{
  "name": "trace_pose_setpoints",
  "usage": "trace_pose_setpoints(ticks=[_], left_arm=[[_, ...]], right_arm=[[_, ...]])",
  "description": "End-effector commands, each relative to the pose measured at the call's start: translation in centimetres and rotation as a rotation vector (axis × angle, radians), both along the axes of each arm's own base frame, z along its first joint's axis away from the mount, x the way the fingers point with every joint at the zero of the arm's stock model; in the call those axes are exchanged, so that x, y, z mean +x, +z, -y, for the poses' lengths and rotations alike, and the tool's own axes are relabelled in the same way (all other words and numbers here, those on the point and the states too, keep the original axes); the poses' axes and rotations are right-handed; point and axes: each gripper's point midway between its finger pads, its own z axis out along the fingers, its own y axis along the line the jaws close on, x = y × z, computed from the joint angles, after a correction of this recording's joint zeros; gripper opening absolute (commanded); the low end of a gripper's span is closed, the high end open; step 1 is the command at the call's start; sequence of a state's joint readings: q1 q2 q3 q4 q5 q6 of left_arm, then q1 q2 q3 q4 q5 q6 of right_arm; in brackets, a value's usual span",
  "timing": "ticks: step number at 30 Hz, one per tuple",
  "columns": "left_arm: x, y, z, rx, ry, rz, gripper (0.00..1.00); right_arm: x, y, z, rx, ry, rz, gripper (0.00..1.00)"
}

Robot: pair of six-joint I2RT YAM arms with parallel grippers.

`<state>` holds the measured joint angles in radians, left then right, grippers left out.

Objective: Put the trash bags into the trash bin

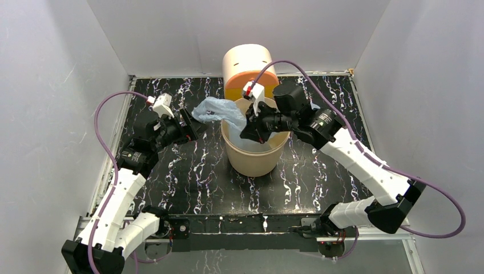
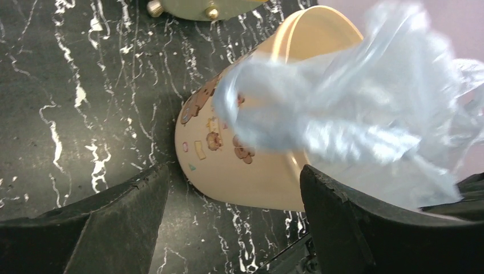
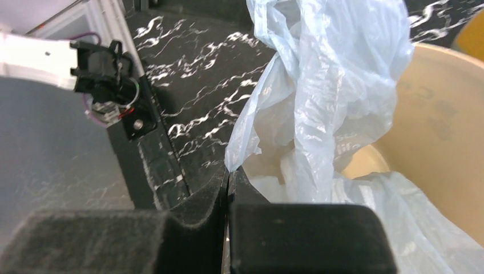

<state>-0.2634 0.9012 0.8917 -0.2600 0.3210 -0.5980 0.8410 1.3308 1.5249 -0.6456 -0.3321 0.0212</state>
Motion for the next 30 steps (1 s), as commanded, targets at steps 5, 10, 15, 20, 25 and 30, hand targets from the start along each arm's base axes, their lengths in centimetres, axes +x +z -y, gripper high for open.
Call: trace_pose_setpoints(ticks=[5, 10, 15, 20, 25, 30], left_arm=[[-1.0, 6.9, 1.7, -0.135, -0.096, 0.171, 0.82], [-1.7, 6.1, 2.3, -0.161, -0.137, 0.14, 0.82], [-1.3, 4.0, 3.0, -0.26, -0.117, 0.068, 0.82], [-0.7, 5.0, 4.0, -0.441, -0.126, 0.092, 0.82], [0.3, 2.4, 3.9, -0.428, -0.077, 0.005, 0.82], [1.7, 2.0, 3.7, -0.487, -0.015, 0.0, 0.78]], right_arm=[[-2.9, -7.2, 1.8, -0.199, 0.036, -0.233, 0.12], [-2.5, -6.6, 0.7, -0.143, 0.02, -0.239, 0.12], [-2.7, -5.8, 0.4, -0.096, 0.032, -0.226, 0.12], [-3.3, -4.9, 0.5, -0.076, 0.054, -0.22, 0.11], [-3.6, -4.4, 0.2, -0.048, 0.076, -0.221, 0.11], [-4.2, -4.2, 0.4, -0.05, 0.102, -0.224, 0.11]])
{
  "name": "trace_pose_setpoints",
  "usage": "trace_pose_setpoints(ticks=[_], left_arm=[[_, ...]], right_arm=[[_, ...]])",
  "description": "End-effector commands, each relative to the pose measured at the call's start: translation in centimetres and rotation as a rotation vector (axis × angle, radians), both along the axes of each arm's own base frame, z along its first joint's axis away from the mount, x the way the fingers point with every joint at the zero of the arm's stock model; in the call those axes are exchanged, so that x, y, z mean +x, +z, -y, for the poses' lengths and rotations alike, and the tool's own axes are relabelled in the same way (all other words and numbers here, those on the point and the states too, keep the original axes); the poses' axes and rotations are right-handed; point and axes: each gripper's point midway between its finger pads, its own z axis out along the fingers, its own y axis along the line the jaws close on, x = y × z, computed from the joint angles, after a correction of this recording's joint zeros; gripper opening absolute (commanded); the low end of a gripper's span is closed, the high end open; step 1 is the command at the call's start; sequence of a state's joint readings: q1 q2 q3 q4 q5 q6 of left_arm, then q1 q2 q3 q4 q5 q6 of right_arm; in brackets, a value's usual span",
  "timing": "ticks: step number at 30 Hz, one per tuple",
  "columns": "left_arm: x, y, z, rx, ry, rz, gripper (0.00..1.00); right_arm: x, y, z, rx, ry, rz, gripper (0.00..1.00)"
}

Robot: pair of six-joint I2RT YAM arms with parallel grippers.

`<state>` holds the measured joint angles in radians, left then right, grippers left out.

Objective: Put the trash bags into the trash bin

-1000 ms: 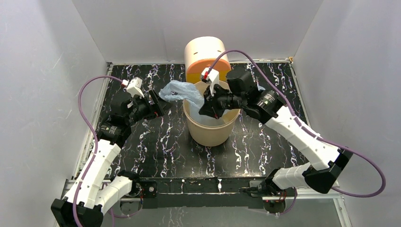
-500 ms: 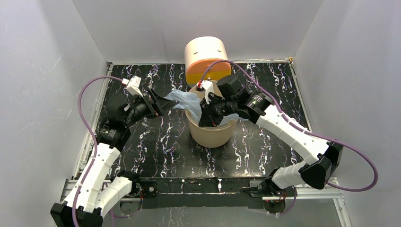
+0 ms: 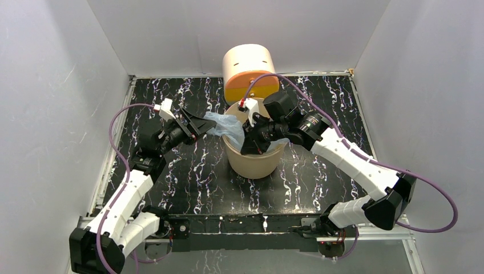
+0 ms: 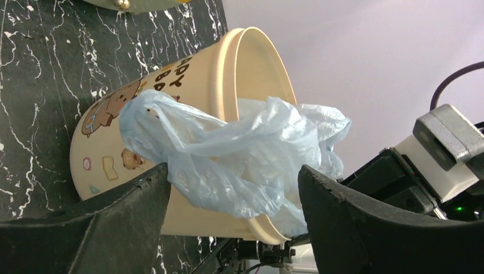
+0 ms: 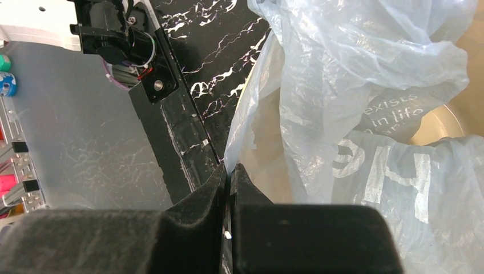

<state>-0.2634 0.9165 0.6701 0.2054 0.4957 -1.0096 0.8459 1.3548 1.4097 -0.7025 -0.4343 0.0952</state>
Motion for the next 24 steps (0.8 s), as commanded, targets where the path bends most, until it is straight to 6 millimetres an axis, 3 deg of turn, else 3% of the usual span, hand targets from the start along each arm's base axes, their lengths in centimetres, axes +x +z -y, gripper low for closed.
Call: trace_pose_setpoints(ticks=[1, 6, 11, 17, 20, 24], left_arm=[[1.4, 1.4, 0.0, -0.087, 0.042, 0.046, 0.73], [2.3, 0.9, 0.4, -0.022, 0.008, 0.053, 0.32], [2.4, 0.1, -0.9, 0.149, 0.036, 0.046, 0.01], [2.1, -1.0, -2.8, 0.32, 0.079, 0.017, 0.0], [2.0, -1.5, -2.7, 0.342, 0.058, -0.003, 0.0], [1.7, -1.7, -1.8, 0.316, -0.002, -0.006, 0.0]], right_arm=[[-1.3, 1.8, 0.3, 0.052, 0.05, 0.013, 0.11], [-1.7, 3.5, 0.4, 0.079, 0.095, 0.052, 0.11], [-1.6, 3.9, 0.9, 0.071, 0.085, 0.083, 0.1], [-2.4, 4.6, 1.7, 0.038, 0.136, 0.084, 0.09], [-4.1, 5.1, 1.7, 0.054, 0.218, 0.034, 0.09], [-4.9, 3.2, 1.6, 0.049, 0.236, -0.034, 0.11]])
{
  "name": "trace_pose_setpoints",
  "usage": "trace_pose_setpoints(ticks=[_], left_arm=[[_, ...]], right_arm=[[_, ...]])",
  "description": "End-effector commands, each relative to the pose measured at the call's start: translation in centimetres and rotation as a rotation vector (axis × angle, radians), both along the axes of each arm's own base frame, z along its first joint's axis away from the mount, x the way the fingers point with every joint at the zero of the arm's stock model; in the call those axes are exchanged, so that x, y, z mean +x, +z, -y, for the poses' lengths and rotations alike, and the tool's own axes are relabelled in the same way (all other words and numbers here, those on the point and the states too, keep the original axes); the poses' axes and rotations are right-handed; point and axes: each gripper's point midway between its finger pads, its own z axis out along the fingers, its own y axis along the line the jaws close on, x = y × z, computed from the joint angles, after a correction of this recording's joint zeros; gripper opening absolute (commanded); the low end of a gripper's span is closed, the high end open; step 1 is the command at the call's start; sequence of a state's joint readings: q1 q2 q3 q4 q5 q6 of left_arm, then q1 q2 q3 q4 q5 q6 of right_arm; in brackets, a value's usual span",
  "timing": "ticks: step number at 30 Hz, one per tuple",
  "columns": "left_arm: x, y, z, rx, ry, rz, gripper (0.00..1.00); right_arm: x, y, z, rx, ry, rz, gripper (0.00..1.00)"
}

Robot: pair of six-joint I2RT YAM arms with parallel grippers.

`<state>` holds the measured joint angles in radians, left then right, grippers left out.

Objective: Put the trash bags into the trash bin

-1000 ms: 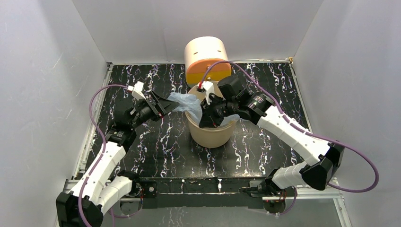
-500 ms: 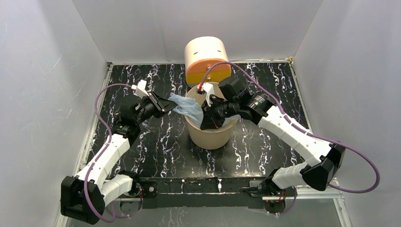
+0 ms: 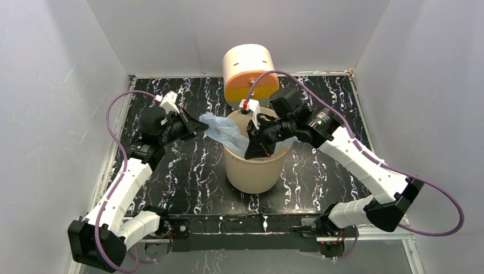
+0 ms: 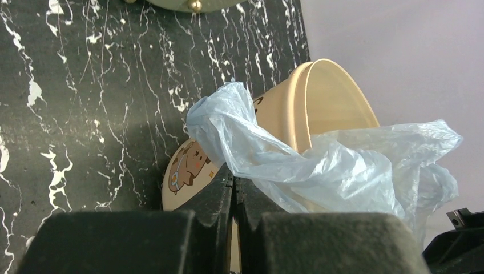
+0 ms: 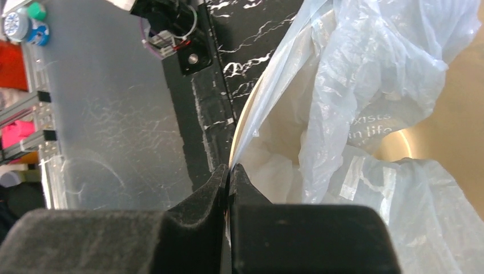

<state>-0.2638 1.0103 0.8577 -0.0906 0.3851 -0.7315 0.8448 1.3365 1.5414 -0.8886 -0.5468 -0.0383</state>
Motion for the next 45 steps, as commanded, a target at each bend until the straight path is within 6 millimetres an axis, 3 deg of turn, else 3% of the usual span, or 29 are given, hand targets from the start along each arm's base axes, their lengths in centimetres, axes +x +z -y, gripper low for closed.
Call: trace_pose_setpoints(ticks=[1, 9, 11, 13, 19, 22, 26, 29, 36, 39, 45], left_arm=[[-0.4, -0.2, 0.2, 0.024, -0.052, -0.006, 0.0], [-2.0, -0.5, 0.5, -0.011, -0.08, 0.003, 0.0], [-2.2, -0.6, 0.4, -0.013, -0.078, -0.002, 0.0], [-2.4, -0.4, 0.6, -0.022, -0.091, -0.005, 0.0], [-3.2, 1.2, 1.4, -0.071, -0.14, 0.004, 0.0], [-3.3, 1.9, 1.5, -0.089, -0.143, 0.017, 0.0], [-3.4, 2.5, 1.8, -0.113, -0.155, 0.023, 0.0], [-3.4, 2.6, 1.8, -0.118, -0.155, 0.022, 0.0], [-3.9, 1.7, 1.6, -0.103, -0.156, 0.001, 0.0], [-4.2, 0.5, 1.5, -0.099, -0.15, -0.017, 0.0], [-4.7, -2.4, 0.8, -0.036, -0.136, -0.076, 0.0]], right_arm=[[-1.7, -0.9, 0.1, 0.009, 0.059, -0.071, 0.11], [-0.3, -5.4, 0.1, -0.086, -0.06, -0.119, 0.06], [-0.6, -5.7, 0.1, -0.097, -0.049, -0.135, 0.11], [-0.9, -5.2, 0.0, -0.085, -0.03, -0.145, 0.24], [-2.1, -1.0, -0.1, 0.038, 0.03, -0.097, 0.43], [-1.8, -0.7, 0.1, 0.052, 0.005, -0.072, 0.4], [-2.1, -1.2, -0.1, 0.046, 0.02, -0.101, 0.21], [-1.7, -1.8, -0.2, 0.027, 0.003, -0.105, 0.16], [-2.6, -0.6, 0.0, 0.057, 0.015, -0.128, 0.16], [-4.2, 0.4, 0.4, 0.107, 0.089, -0.136, 0.14], [-5.4, -3.0, 1.7, 0.005, 0.119, -0.213, 0.21]])
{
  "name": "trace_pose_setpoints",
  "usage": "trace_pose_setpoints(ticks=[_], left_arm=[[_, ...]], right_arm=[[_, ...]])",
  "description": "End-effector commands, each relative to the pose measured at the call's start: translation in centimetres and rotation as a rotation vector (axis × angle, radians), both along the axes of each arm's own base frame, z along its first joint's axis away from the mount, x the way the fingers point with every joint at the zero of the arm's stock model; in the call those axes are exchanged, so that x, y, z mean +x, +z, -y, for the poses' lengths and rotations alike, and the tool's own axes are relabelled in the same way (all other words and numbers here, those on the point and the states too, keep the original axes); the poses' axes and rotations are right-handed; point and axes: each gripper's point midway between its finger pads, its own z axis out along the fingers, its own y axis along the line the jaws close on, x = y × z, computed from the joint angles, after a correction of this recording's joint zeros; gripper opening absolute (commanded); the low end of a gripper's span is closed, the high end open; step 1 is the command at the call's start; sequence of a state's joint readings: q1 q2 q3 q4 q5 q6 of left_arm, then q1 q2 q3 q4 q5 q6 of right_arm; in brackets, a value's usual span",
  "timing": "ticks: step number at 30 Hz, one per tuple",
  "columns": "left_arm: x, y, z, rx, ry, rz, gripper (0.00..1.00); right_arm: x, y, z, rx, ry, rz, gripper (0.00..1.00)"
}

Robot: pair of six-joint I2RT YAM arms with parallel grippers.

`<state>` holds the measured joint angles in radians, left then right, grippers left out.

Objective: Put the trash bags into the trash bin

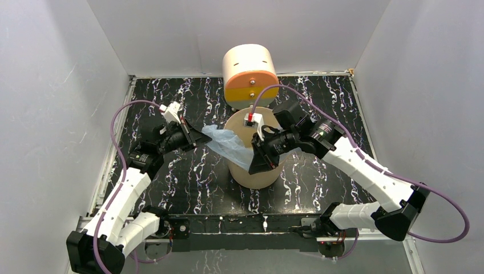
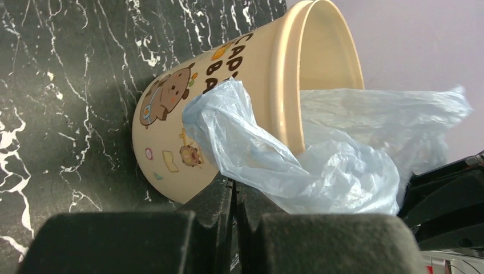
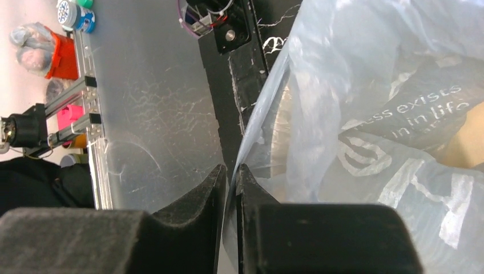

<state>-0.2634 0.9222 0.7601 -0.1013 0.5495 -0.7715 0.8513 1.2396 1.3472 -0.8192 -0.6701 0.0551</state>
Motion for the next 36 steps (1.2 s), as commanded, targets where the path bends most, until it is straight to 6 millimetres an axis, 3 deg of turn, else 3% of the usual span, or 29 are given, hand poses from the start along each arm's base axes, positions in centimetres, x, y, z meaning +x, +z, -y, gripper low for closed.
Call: trace_pose_setpoints(ticks=[1, 6, 10, 17, 19, 26, 28, 30, 32, 34, 36], left_arm=[[-0.5, -1.7, -0.7, 0.057, 0.001, -0.017, 0.0], [-0.5, -2.4, -0.5, 0.057, -0.013, -0.026, 0.0], [-0.4, -3.4, -0.8, 0.083, -0.004, -0.049, 0.0], [-0.2, -3.1, -0.7, 0.083, -0.015, -0.027, 0.0], [-0.2, -2.9, -0.7, 0.083, -0.012, -0.019, 0.0], [-0.2, -2.6, -0.5, 0.069, -0.022, -0.006, 0.03], [-0.2, -2.5, -0.5, 0.074, -0.023, -0.006, 0.17], [-0.2, -2.3, -1.0, 0.102, -0.004, -0.005, 0.4], [-0.1, -1.7, -1.7, 0.123, 0.036, 0.022, 0.54], [-0.4, -1.1, -2.4, 0.163, 0.047, 0.056, 0.65], [-1.0, -1.0, -2.9, 0.209, 0.035, 0.062, 0.71]], right_arm=[[-1.7, -1.4, 0.8, -0.037, 0.072, -0.067, 0.25], [-1.0, -2.1, 0.8, -0.062, 0.028, -0.053, 0.41], [0.0, -2.0, 2.5, -0.167, -0.051, -0.004, 0.44], [-1.1, 5.8, 2.5, 0.085, -0.032, 0.143, 0.68], [-1.1, 7.6, 2.6, 0.149, -0.047, 0.196, 0.7], [5.4, 13.6, 4.5, 0.254, -0.454, 0.464, 0.83], [8.3, 13.8, 6.3, 0.177, -0.623, 0.535, 0.86], [11.7, 11.1, 8.4, -0.031, -0.753, 0.608, 0.86], [13.4, 8.5, 10.4, -0.208, -0.828, 0.645, 0.87], [13.4, 8.5, 10.4, -0.194, -0.808, 0.677, 0.87], [12.5, 9.7, 9.7, -0.09, -0.735, 0.732, 0.88]])
